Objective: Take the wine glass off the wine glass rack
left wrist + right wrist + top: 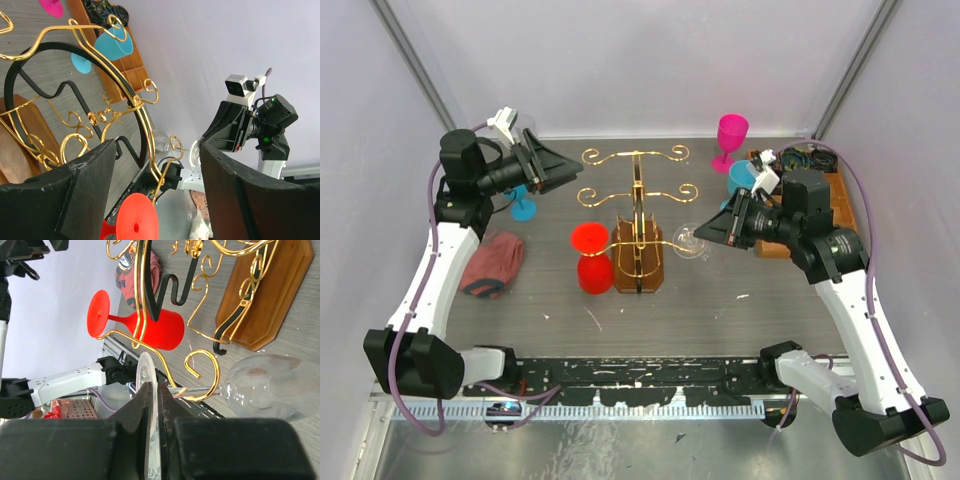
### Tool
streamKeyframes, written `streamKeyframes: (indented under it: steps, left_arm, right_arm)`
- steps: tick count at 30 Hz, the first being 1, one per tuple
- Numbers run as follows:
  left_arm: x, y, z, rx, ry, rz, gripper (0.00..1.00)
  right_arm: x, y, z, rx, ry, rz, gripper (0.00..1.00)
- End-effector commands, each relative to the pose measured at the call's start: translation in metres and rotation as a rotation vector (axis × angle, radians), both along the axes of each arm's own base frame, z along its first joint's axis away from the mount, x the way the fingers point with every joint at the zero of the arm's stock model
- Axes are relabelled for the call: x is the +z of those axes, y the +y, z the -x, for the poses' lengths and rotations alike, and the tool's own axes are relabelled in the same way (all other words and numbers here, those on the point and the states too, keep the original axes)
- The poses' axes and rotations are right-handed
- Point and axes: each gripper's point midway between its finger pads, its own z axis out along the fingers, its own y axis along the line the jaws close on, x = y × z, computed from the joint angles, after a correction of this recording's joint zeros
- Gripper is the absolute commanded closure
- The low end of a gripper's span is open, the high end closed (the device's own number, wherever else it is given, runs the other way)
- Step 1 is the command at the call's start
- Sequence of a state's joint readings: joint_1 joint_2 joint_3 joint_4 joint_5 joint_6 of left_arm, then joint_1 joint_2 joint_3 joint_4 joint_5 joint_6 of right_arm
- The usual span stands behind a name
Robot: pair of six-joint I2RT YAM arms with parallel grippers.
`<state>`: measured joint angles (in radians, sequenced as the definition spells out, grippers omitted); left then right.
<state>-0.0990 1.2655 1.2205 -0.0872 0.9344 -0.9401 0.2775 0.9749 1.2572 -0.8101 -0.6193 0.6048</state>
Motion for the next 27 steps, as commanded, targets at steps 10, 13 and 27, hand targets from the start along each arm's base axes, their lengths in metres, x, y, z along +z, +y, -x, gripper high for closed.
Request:
streamKeyframes:
  steps: [10,13,27]
  left_arm:
    - [0.009,-0.001,0.005,-0.021,-0.027,0.023,0.26]
    - [0.008,0.000,0.003,-0.013,-0.025,0.027,0.26]
    - [0.014,-0.001,0.002,-0.017,-0.027,0.036,0.27]
  right_arm:
    - [0.027,0.028,-0.026,0.073,-0.085,-0.189,0.99]
    - [0.036,0.029,-0.042,0.040,-0.108,-0.202,0.99]
    - [0.080,-0.022,-0.080,-0.212,-0.341,0.021,0.99]
